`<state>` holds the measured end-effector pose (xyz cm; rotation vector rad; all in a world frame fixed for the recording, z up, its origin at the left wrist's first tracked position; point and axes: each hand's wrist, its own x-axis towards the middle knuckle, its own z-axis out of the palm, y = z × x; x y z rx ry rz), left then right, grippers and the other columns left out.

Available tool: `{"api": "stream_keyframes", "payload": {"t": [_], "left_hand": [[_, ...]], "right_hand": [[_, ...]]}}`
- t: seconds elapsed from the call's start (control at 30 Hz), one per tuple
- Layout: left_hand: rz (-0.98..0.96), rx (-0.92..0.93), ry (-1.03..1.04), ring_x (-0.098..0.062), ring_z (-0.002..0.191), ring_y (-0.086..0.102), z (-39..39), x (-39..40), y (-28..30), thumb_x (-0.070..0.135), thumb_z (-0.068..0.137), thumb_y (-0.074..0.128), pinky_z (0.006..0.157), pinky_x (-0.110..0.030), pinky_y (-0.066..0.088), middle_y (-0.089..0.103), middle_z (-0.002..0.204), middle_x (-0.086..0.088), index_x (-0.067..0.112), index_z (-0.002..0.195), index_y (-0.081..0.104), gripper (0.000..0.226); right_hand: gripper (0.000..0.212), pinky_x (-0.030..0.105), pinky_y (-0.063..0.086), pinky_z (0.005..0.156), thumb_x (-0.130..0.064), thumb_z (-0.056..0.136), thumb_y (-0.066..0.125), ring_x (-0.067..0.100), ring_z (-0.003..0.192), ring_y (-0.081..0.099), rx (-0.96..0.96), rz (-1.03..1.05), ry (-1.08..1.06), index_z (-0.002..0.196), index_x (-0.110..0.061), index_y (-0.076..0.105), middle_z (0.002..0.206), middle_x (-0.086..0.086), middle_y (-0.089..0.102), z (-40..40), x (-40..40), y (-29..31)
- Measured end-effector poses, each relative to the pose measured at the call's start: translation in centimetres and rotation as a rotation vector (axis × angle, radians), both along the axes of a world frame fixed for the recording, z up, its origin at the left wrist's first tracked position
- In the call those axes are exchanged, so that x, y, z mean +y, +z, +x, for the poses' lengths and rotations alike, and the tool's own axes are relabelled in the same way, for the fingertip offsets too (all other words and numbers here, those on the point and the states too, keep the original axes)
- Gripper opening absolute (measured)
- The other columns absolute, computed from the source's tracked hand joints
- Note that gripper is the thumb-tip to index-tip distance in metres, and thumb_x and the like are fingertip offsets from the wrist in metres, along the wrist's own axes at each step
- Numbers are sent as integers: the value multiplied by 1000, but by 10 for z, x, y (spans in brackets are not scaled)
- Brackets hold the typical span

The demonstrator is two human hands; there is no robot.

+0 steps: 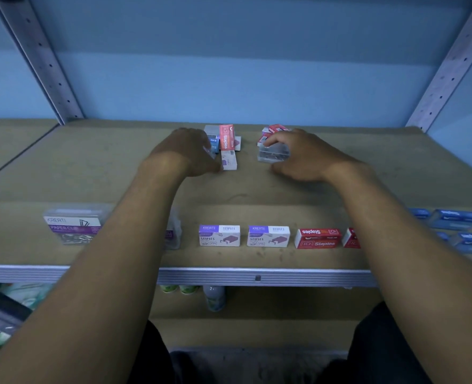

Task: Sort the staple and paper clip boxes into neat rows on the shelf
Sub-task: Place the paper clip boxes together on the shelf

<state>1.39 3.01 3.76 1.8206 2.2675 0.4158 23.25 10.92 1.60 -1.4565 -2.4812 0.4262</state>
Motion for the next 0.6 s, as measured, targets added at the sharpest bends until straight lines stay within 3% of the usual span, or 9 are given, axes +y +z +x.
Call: {"api": "stream_keyframes", "payload": {"t": [0.17,0.3,0.43,0.6], "left_hand": [[16,-43,12,-23,126,48,-6,5,-5,40,81,74,85,-26,34,50,143,-3,26,130,58,54],[52,-31,26,-23,118,54,-8,10,-8,38,80,72,84,-26,38,57,133,-1,26,118,63,41],[25,22,11,-21,108,54,-6,8,-7,35,70,83,80,-28,39,60,126,0,26,114,62,50],[21,42,-4,-18,97,47,-9,6,-6,30,66,87,74,-29,37,60,122,2,31,107,61,48]], "right_hand": [[52,33,36,108,-31,85,67,32,137,41,-18,1,-27,135,-37,54,150,2,41,-3,5,-4],[39,31,40,96,-42,75,75,28,124,48,37,14,-50,109,-45,55,135,-2,45,-2,6,-5],[43,29,38,78,-45,69,84,17,101,50,78,45,-98,102,-33,60,127,3,52,-1,6,-6],[32,25,34,74,-35,76,81,14,99,47,103,78,-94,101,-29,62,126,4,56,1,2,-4]]}}
